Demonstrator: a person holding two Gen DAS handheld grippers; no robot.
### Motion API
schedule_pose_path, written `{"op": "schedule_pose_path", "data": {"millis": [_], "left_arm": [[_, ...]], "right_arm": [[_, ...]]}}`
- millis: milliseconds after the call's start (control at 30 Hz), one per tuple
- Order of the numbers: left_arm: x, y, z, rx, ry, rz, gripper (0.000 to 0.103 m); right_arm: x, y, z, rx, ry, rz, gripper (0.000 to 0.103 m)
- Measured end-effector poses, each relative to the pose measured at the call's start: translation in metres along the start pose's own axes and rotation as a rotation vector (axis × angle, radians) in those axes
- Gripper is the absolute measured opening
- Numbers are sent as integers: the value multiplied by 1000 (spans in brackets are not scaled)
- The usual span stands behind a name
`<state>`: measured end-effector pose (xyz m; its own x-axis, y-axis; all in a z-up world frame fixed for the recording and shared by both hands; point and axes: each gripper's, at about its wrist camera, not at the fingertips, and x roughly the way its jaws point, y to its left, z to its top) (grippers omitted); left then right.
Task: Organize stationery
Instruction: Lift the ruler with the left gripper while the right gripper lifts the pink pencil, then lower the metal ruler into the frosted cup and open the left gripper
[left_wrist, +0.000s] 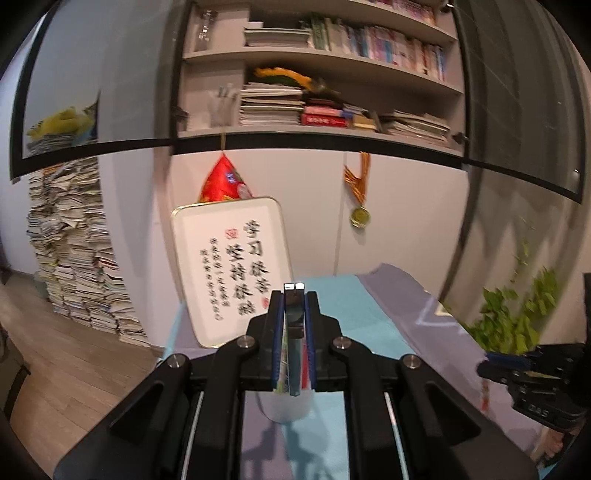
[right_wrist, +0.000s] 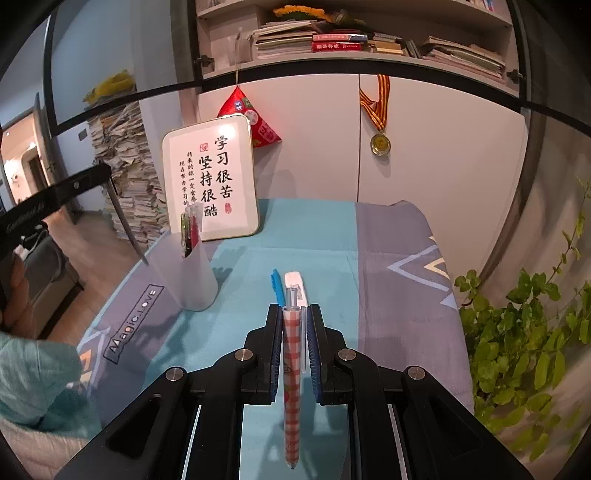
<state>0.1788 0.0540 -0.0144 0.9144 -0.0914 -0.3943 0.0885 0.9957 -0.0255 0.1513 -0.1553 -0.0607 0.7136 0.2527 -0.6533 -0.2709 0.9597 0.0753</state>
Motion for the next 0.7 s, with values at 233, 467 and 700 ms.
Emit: {"op": "schedule_pose_path", "data": {"millis": [233,467,700], "left_arm": [[25,16,-12,-26,44,4,9],[43,21,-27,-29,105,-1,9],[49,22,-37,-16,140,-9,9]], "right_arm": [[-1,3,8,17,-22,-11,14],[2,13,21,9,-47,-22,14],[15,27,30,-2,-47,-13,14]]}}
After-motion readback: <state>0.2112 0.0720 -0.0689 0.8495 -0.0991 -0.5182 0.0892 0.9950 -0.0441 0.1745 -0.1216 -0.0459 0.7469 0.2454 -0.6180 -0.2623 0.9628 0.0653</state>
